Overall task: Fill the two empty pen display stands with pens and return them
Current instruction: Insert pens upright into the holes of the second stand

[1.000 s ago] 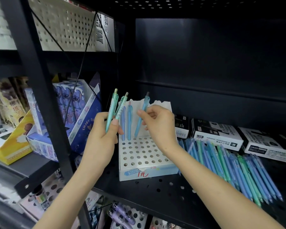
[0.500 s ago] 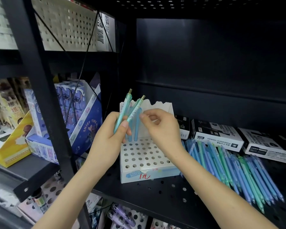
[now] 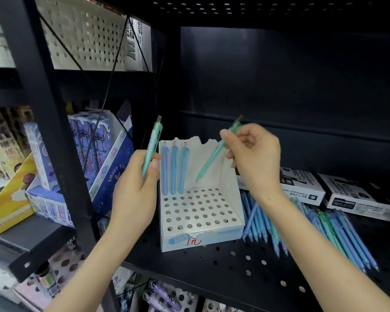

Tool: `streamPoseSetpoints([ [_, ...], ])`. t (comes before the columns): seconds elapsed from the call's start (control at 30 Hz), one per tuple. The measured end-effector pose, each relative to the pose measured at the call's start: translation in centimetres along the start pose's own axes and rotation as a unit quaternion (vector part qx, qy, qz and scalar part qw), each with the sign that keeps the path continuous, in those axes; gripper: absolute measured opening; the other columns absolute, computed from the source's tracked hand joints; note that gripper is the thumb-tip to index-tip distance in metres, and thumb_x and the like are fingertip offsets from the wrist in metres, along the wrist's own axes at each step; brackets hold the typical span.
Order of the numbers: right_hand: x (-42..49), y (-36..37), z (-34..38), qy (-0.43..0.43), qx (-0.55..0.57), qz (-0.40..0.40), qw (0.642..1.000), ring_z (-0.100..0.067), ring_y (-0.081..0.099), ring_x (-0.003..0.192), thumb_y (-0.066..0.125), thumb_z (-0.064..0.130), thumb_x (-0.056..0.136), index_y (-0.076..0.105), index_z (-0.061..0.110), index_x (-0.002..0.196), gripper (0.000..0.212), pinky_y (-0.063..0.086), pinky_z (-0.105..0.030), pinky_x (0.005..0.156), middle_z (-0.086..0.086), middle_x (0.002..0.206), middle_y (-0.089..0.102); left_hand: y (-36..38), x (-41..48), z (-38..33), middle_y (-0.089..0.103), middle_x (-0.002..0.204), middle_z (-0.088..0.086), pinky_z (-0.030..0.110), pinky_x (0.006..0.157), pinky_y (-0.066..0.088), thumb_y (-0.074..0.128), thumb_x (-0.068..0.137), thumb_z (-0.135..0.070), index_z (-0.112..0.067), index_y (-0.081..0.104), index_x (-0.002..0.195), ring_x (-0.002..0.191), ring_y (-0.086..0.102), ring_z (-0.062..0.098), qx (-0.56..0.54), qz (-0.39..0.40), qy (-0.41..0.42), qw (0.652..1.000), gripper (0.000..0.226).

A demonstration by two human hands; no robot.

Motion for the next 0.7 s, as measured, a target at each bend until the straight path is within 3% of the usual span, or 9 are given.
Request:
streamPoseSetpoints([
  [0.1, -0.1, 1.3, -1.0, -0.016, -0.078, 0.017, 0.997, -0.013, 0.059, 0.056, 0.07, 0.025, 0.082, 0.061, 0.013, 0.073, 0.017, 0.048, -0.022, 0.051, 0.0, 0.064, 0.061, 0.4, -0.3, 1.0, 0.045, 0.064, -0.003, 0.024, 0.053, 0.034, 0.04, 0.098, -0.024, -0.031, 0.049, 0.101, 0.055, 0.043, 0.006, 0.004, -0.011, -0.03, 0.999, 0.012],
  [0.23, -0.3, 3.1, -2.3, -0.027, -0.103, 0.027, 0.994, -0.021, 0.061, 0.061, 0.07, 0.024, 0.083, 0.061, 0.008, 0.075, 0.02, 0.051, -0.029, 0.059, -0.002, 0.066, 0.061, 1.0, -0.5, 1.6, 0.048, 0.068, -0.004, 0.009, 0.052, 0.035, 0.048, 0.095, -0.023, -0.033, 0.045, 0.113, 0.059, 0.046, -0.005, -0.004, 0.011, -0.042, 0.999, 0.02],
  [0.4, 0.2, 4.0, -2.3, -0.038, -0.125, 0.042, 0.991, -0.012, 0.057, 0.06, 0.07, 0.026, 0.082, 0.06, 0.013, 0.076, 0.018, 0.053, -0.03, 0.061, 0.008, 0.064, 0.057, 1.3, -0.4, 2.4, 0.043, 0.069, -0.006, 0.006, 0.054, 0.036, 0.054, 0.092, -0.016, -0.038, 0.044, 0.119, 0.059, 0.044, -0.002, 0.002, 0.03, -0.045, 0.999, 0.036],
  [0.7, -0.6, 5.5, -3.4, -0.033, -0.177, 0.106, 0.978, -0.021, 0.06, 0.062, 0.069, 0.026, 0.083, 0.059, 0.008, 0.072, 0.023, 0.052, -0.037, 0.064, -0.001, 0.063, 0.059, 1.4, -0.6, 2.9, 0.043, 0.066, -0.006, 0.01, 0.055, 0.037, 0.053, 0.092, -0.017, -0.037, 0.047, 0.119, 0.057, 0.043, 0.001, -0.014, 0.031, -0.042, 0.999, 0.035],
])
Point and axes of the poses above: each hand's wrist, its own x-axis towards the middle knuckle, its own y-axis out of the palm, z = x × y, the point moved 2 cm from there along x, towards the middle knuckle
